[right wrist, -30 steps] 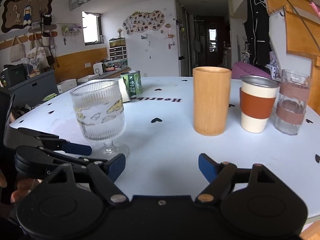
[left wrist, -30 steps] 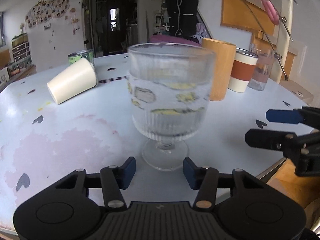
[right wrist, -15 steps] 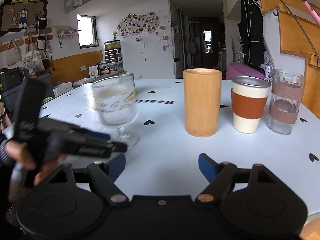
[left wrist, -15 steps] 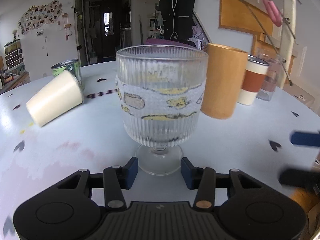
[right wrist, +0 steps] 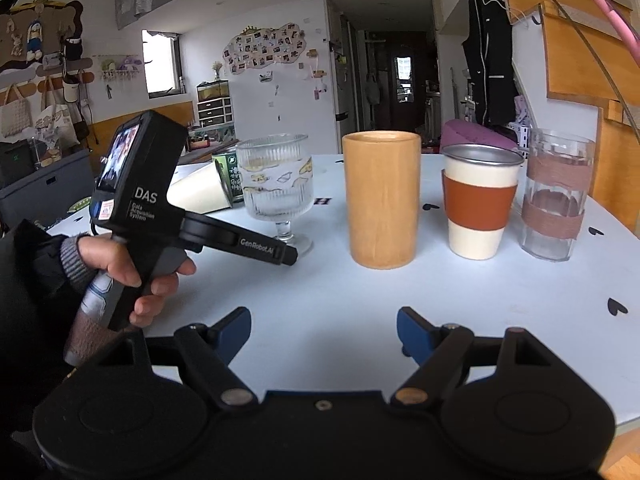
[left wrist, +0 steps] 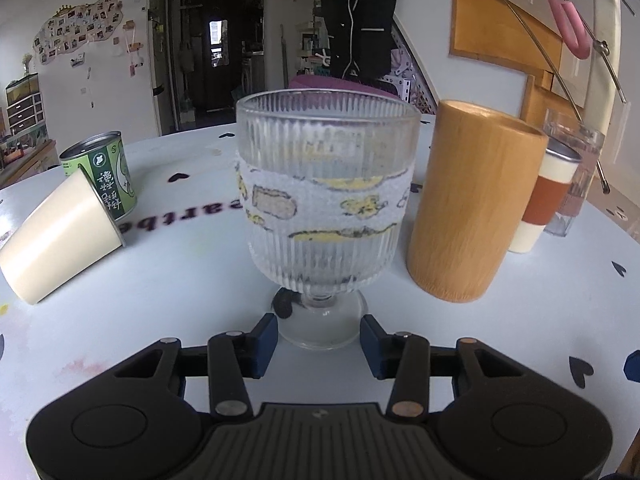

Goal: Flip cup upright

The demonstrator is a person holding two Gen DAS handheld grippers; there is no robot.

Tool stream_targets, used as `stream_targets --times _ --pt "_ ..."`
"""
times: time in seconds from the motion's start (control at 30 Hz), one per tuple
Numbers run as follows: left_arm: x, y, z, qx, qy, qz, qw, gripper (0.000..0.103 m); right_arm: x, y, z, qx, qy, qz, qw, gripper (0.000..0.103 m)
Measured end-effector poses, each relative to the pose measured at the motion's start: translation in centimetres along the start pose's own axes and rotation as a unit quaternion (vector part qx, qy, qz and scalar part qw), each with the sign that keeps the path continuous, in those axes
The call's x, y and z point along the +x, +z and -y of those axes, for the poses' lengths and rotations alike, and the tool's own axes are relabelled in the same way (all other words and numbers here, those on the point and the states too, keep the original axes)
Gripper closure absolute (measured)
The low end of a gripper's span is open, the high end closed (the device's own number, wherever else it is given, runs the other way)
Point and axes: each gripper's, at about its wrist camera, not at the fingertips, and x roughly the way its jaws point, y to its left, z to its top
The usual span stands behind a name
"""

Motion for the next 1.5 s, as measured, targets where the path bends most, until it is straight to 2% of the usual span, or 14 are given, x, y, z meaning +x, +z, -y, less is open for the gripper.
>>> stream_targets --times 0.1,0.17,0.33,0.43,0.6,0.77,1.07,1.5 --pt "-0.7 -0.2 -0.5 -0.022 -0.007 -0.002 0.9997 0.06 -0.2 0.3 -0.2 -0.002 0.0 0.006 1.0 0.022" --pt "-1.9 -0.4 -0.8 -0.029 -0.005 0.011 0.9995 0.057 -0.5 0.7 -0.4 -0.005 -0.001 0.013 1.0 0.022" --pt "-6.3 -1.1 -0.7 -0.031 0.006 0.046 0.9984 0.04 -1.5 1.7 -0.7 -0.006 0.003 0.039 0.999 0.02" --pt "-9.4 -1.7 -0.8 -0.034 0.021 0.068 0.9969 0.034 -2.0 2.4 -0.9 -0.005 0.002 0.052 0.999 0.02" --pt "-13.9 -2.8 -1.6 -0.051 0.06 0.099 0.992 0.029 -2.7 3.1 -1.4 -0.008 0.001 0.07 0.998 0.018" --pt "-17.2 -3.9 -2.1 -0.059 0.085 0.122 0.9871 0.021 -3.1 3.3 -2.0 -0.011 -0.003 0.078 0.997 0.011" --pt "-20.0 -5.8 -2.0 -0.062 0.108 0.146 0.9814 0.001 -3.7 3.2 -2.6 -0.013 -0.028 0.09 0.995 0.002" --pt "-20.9 -6.7 -1.6 -0.061 0.117 0.15 0.9798 0.0 -4.0 3.0 -2.6 -0.013 -0.052 0.09 0.995 0.0"
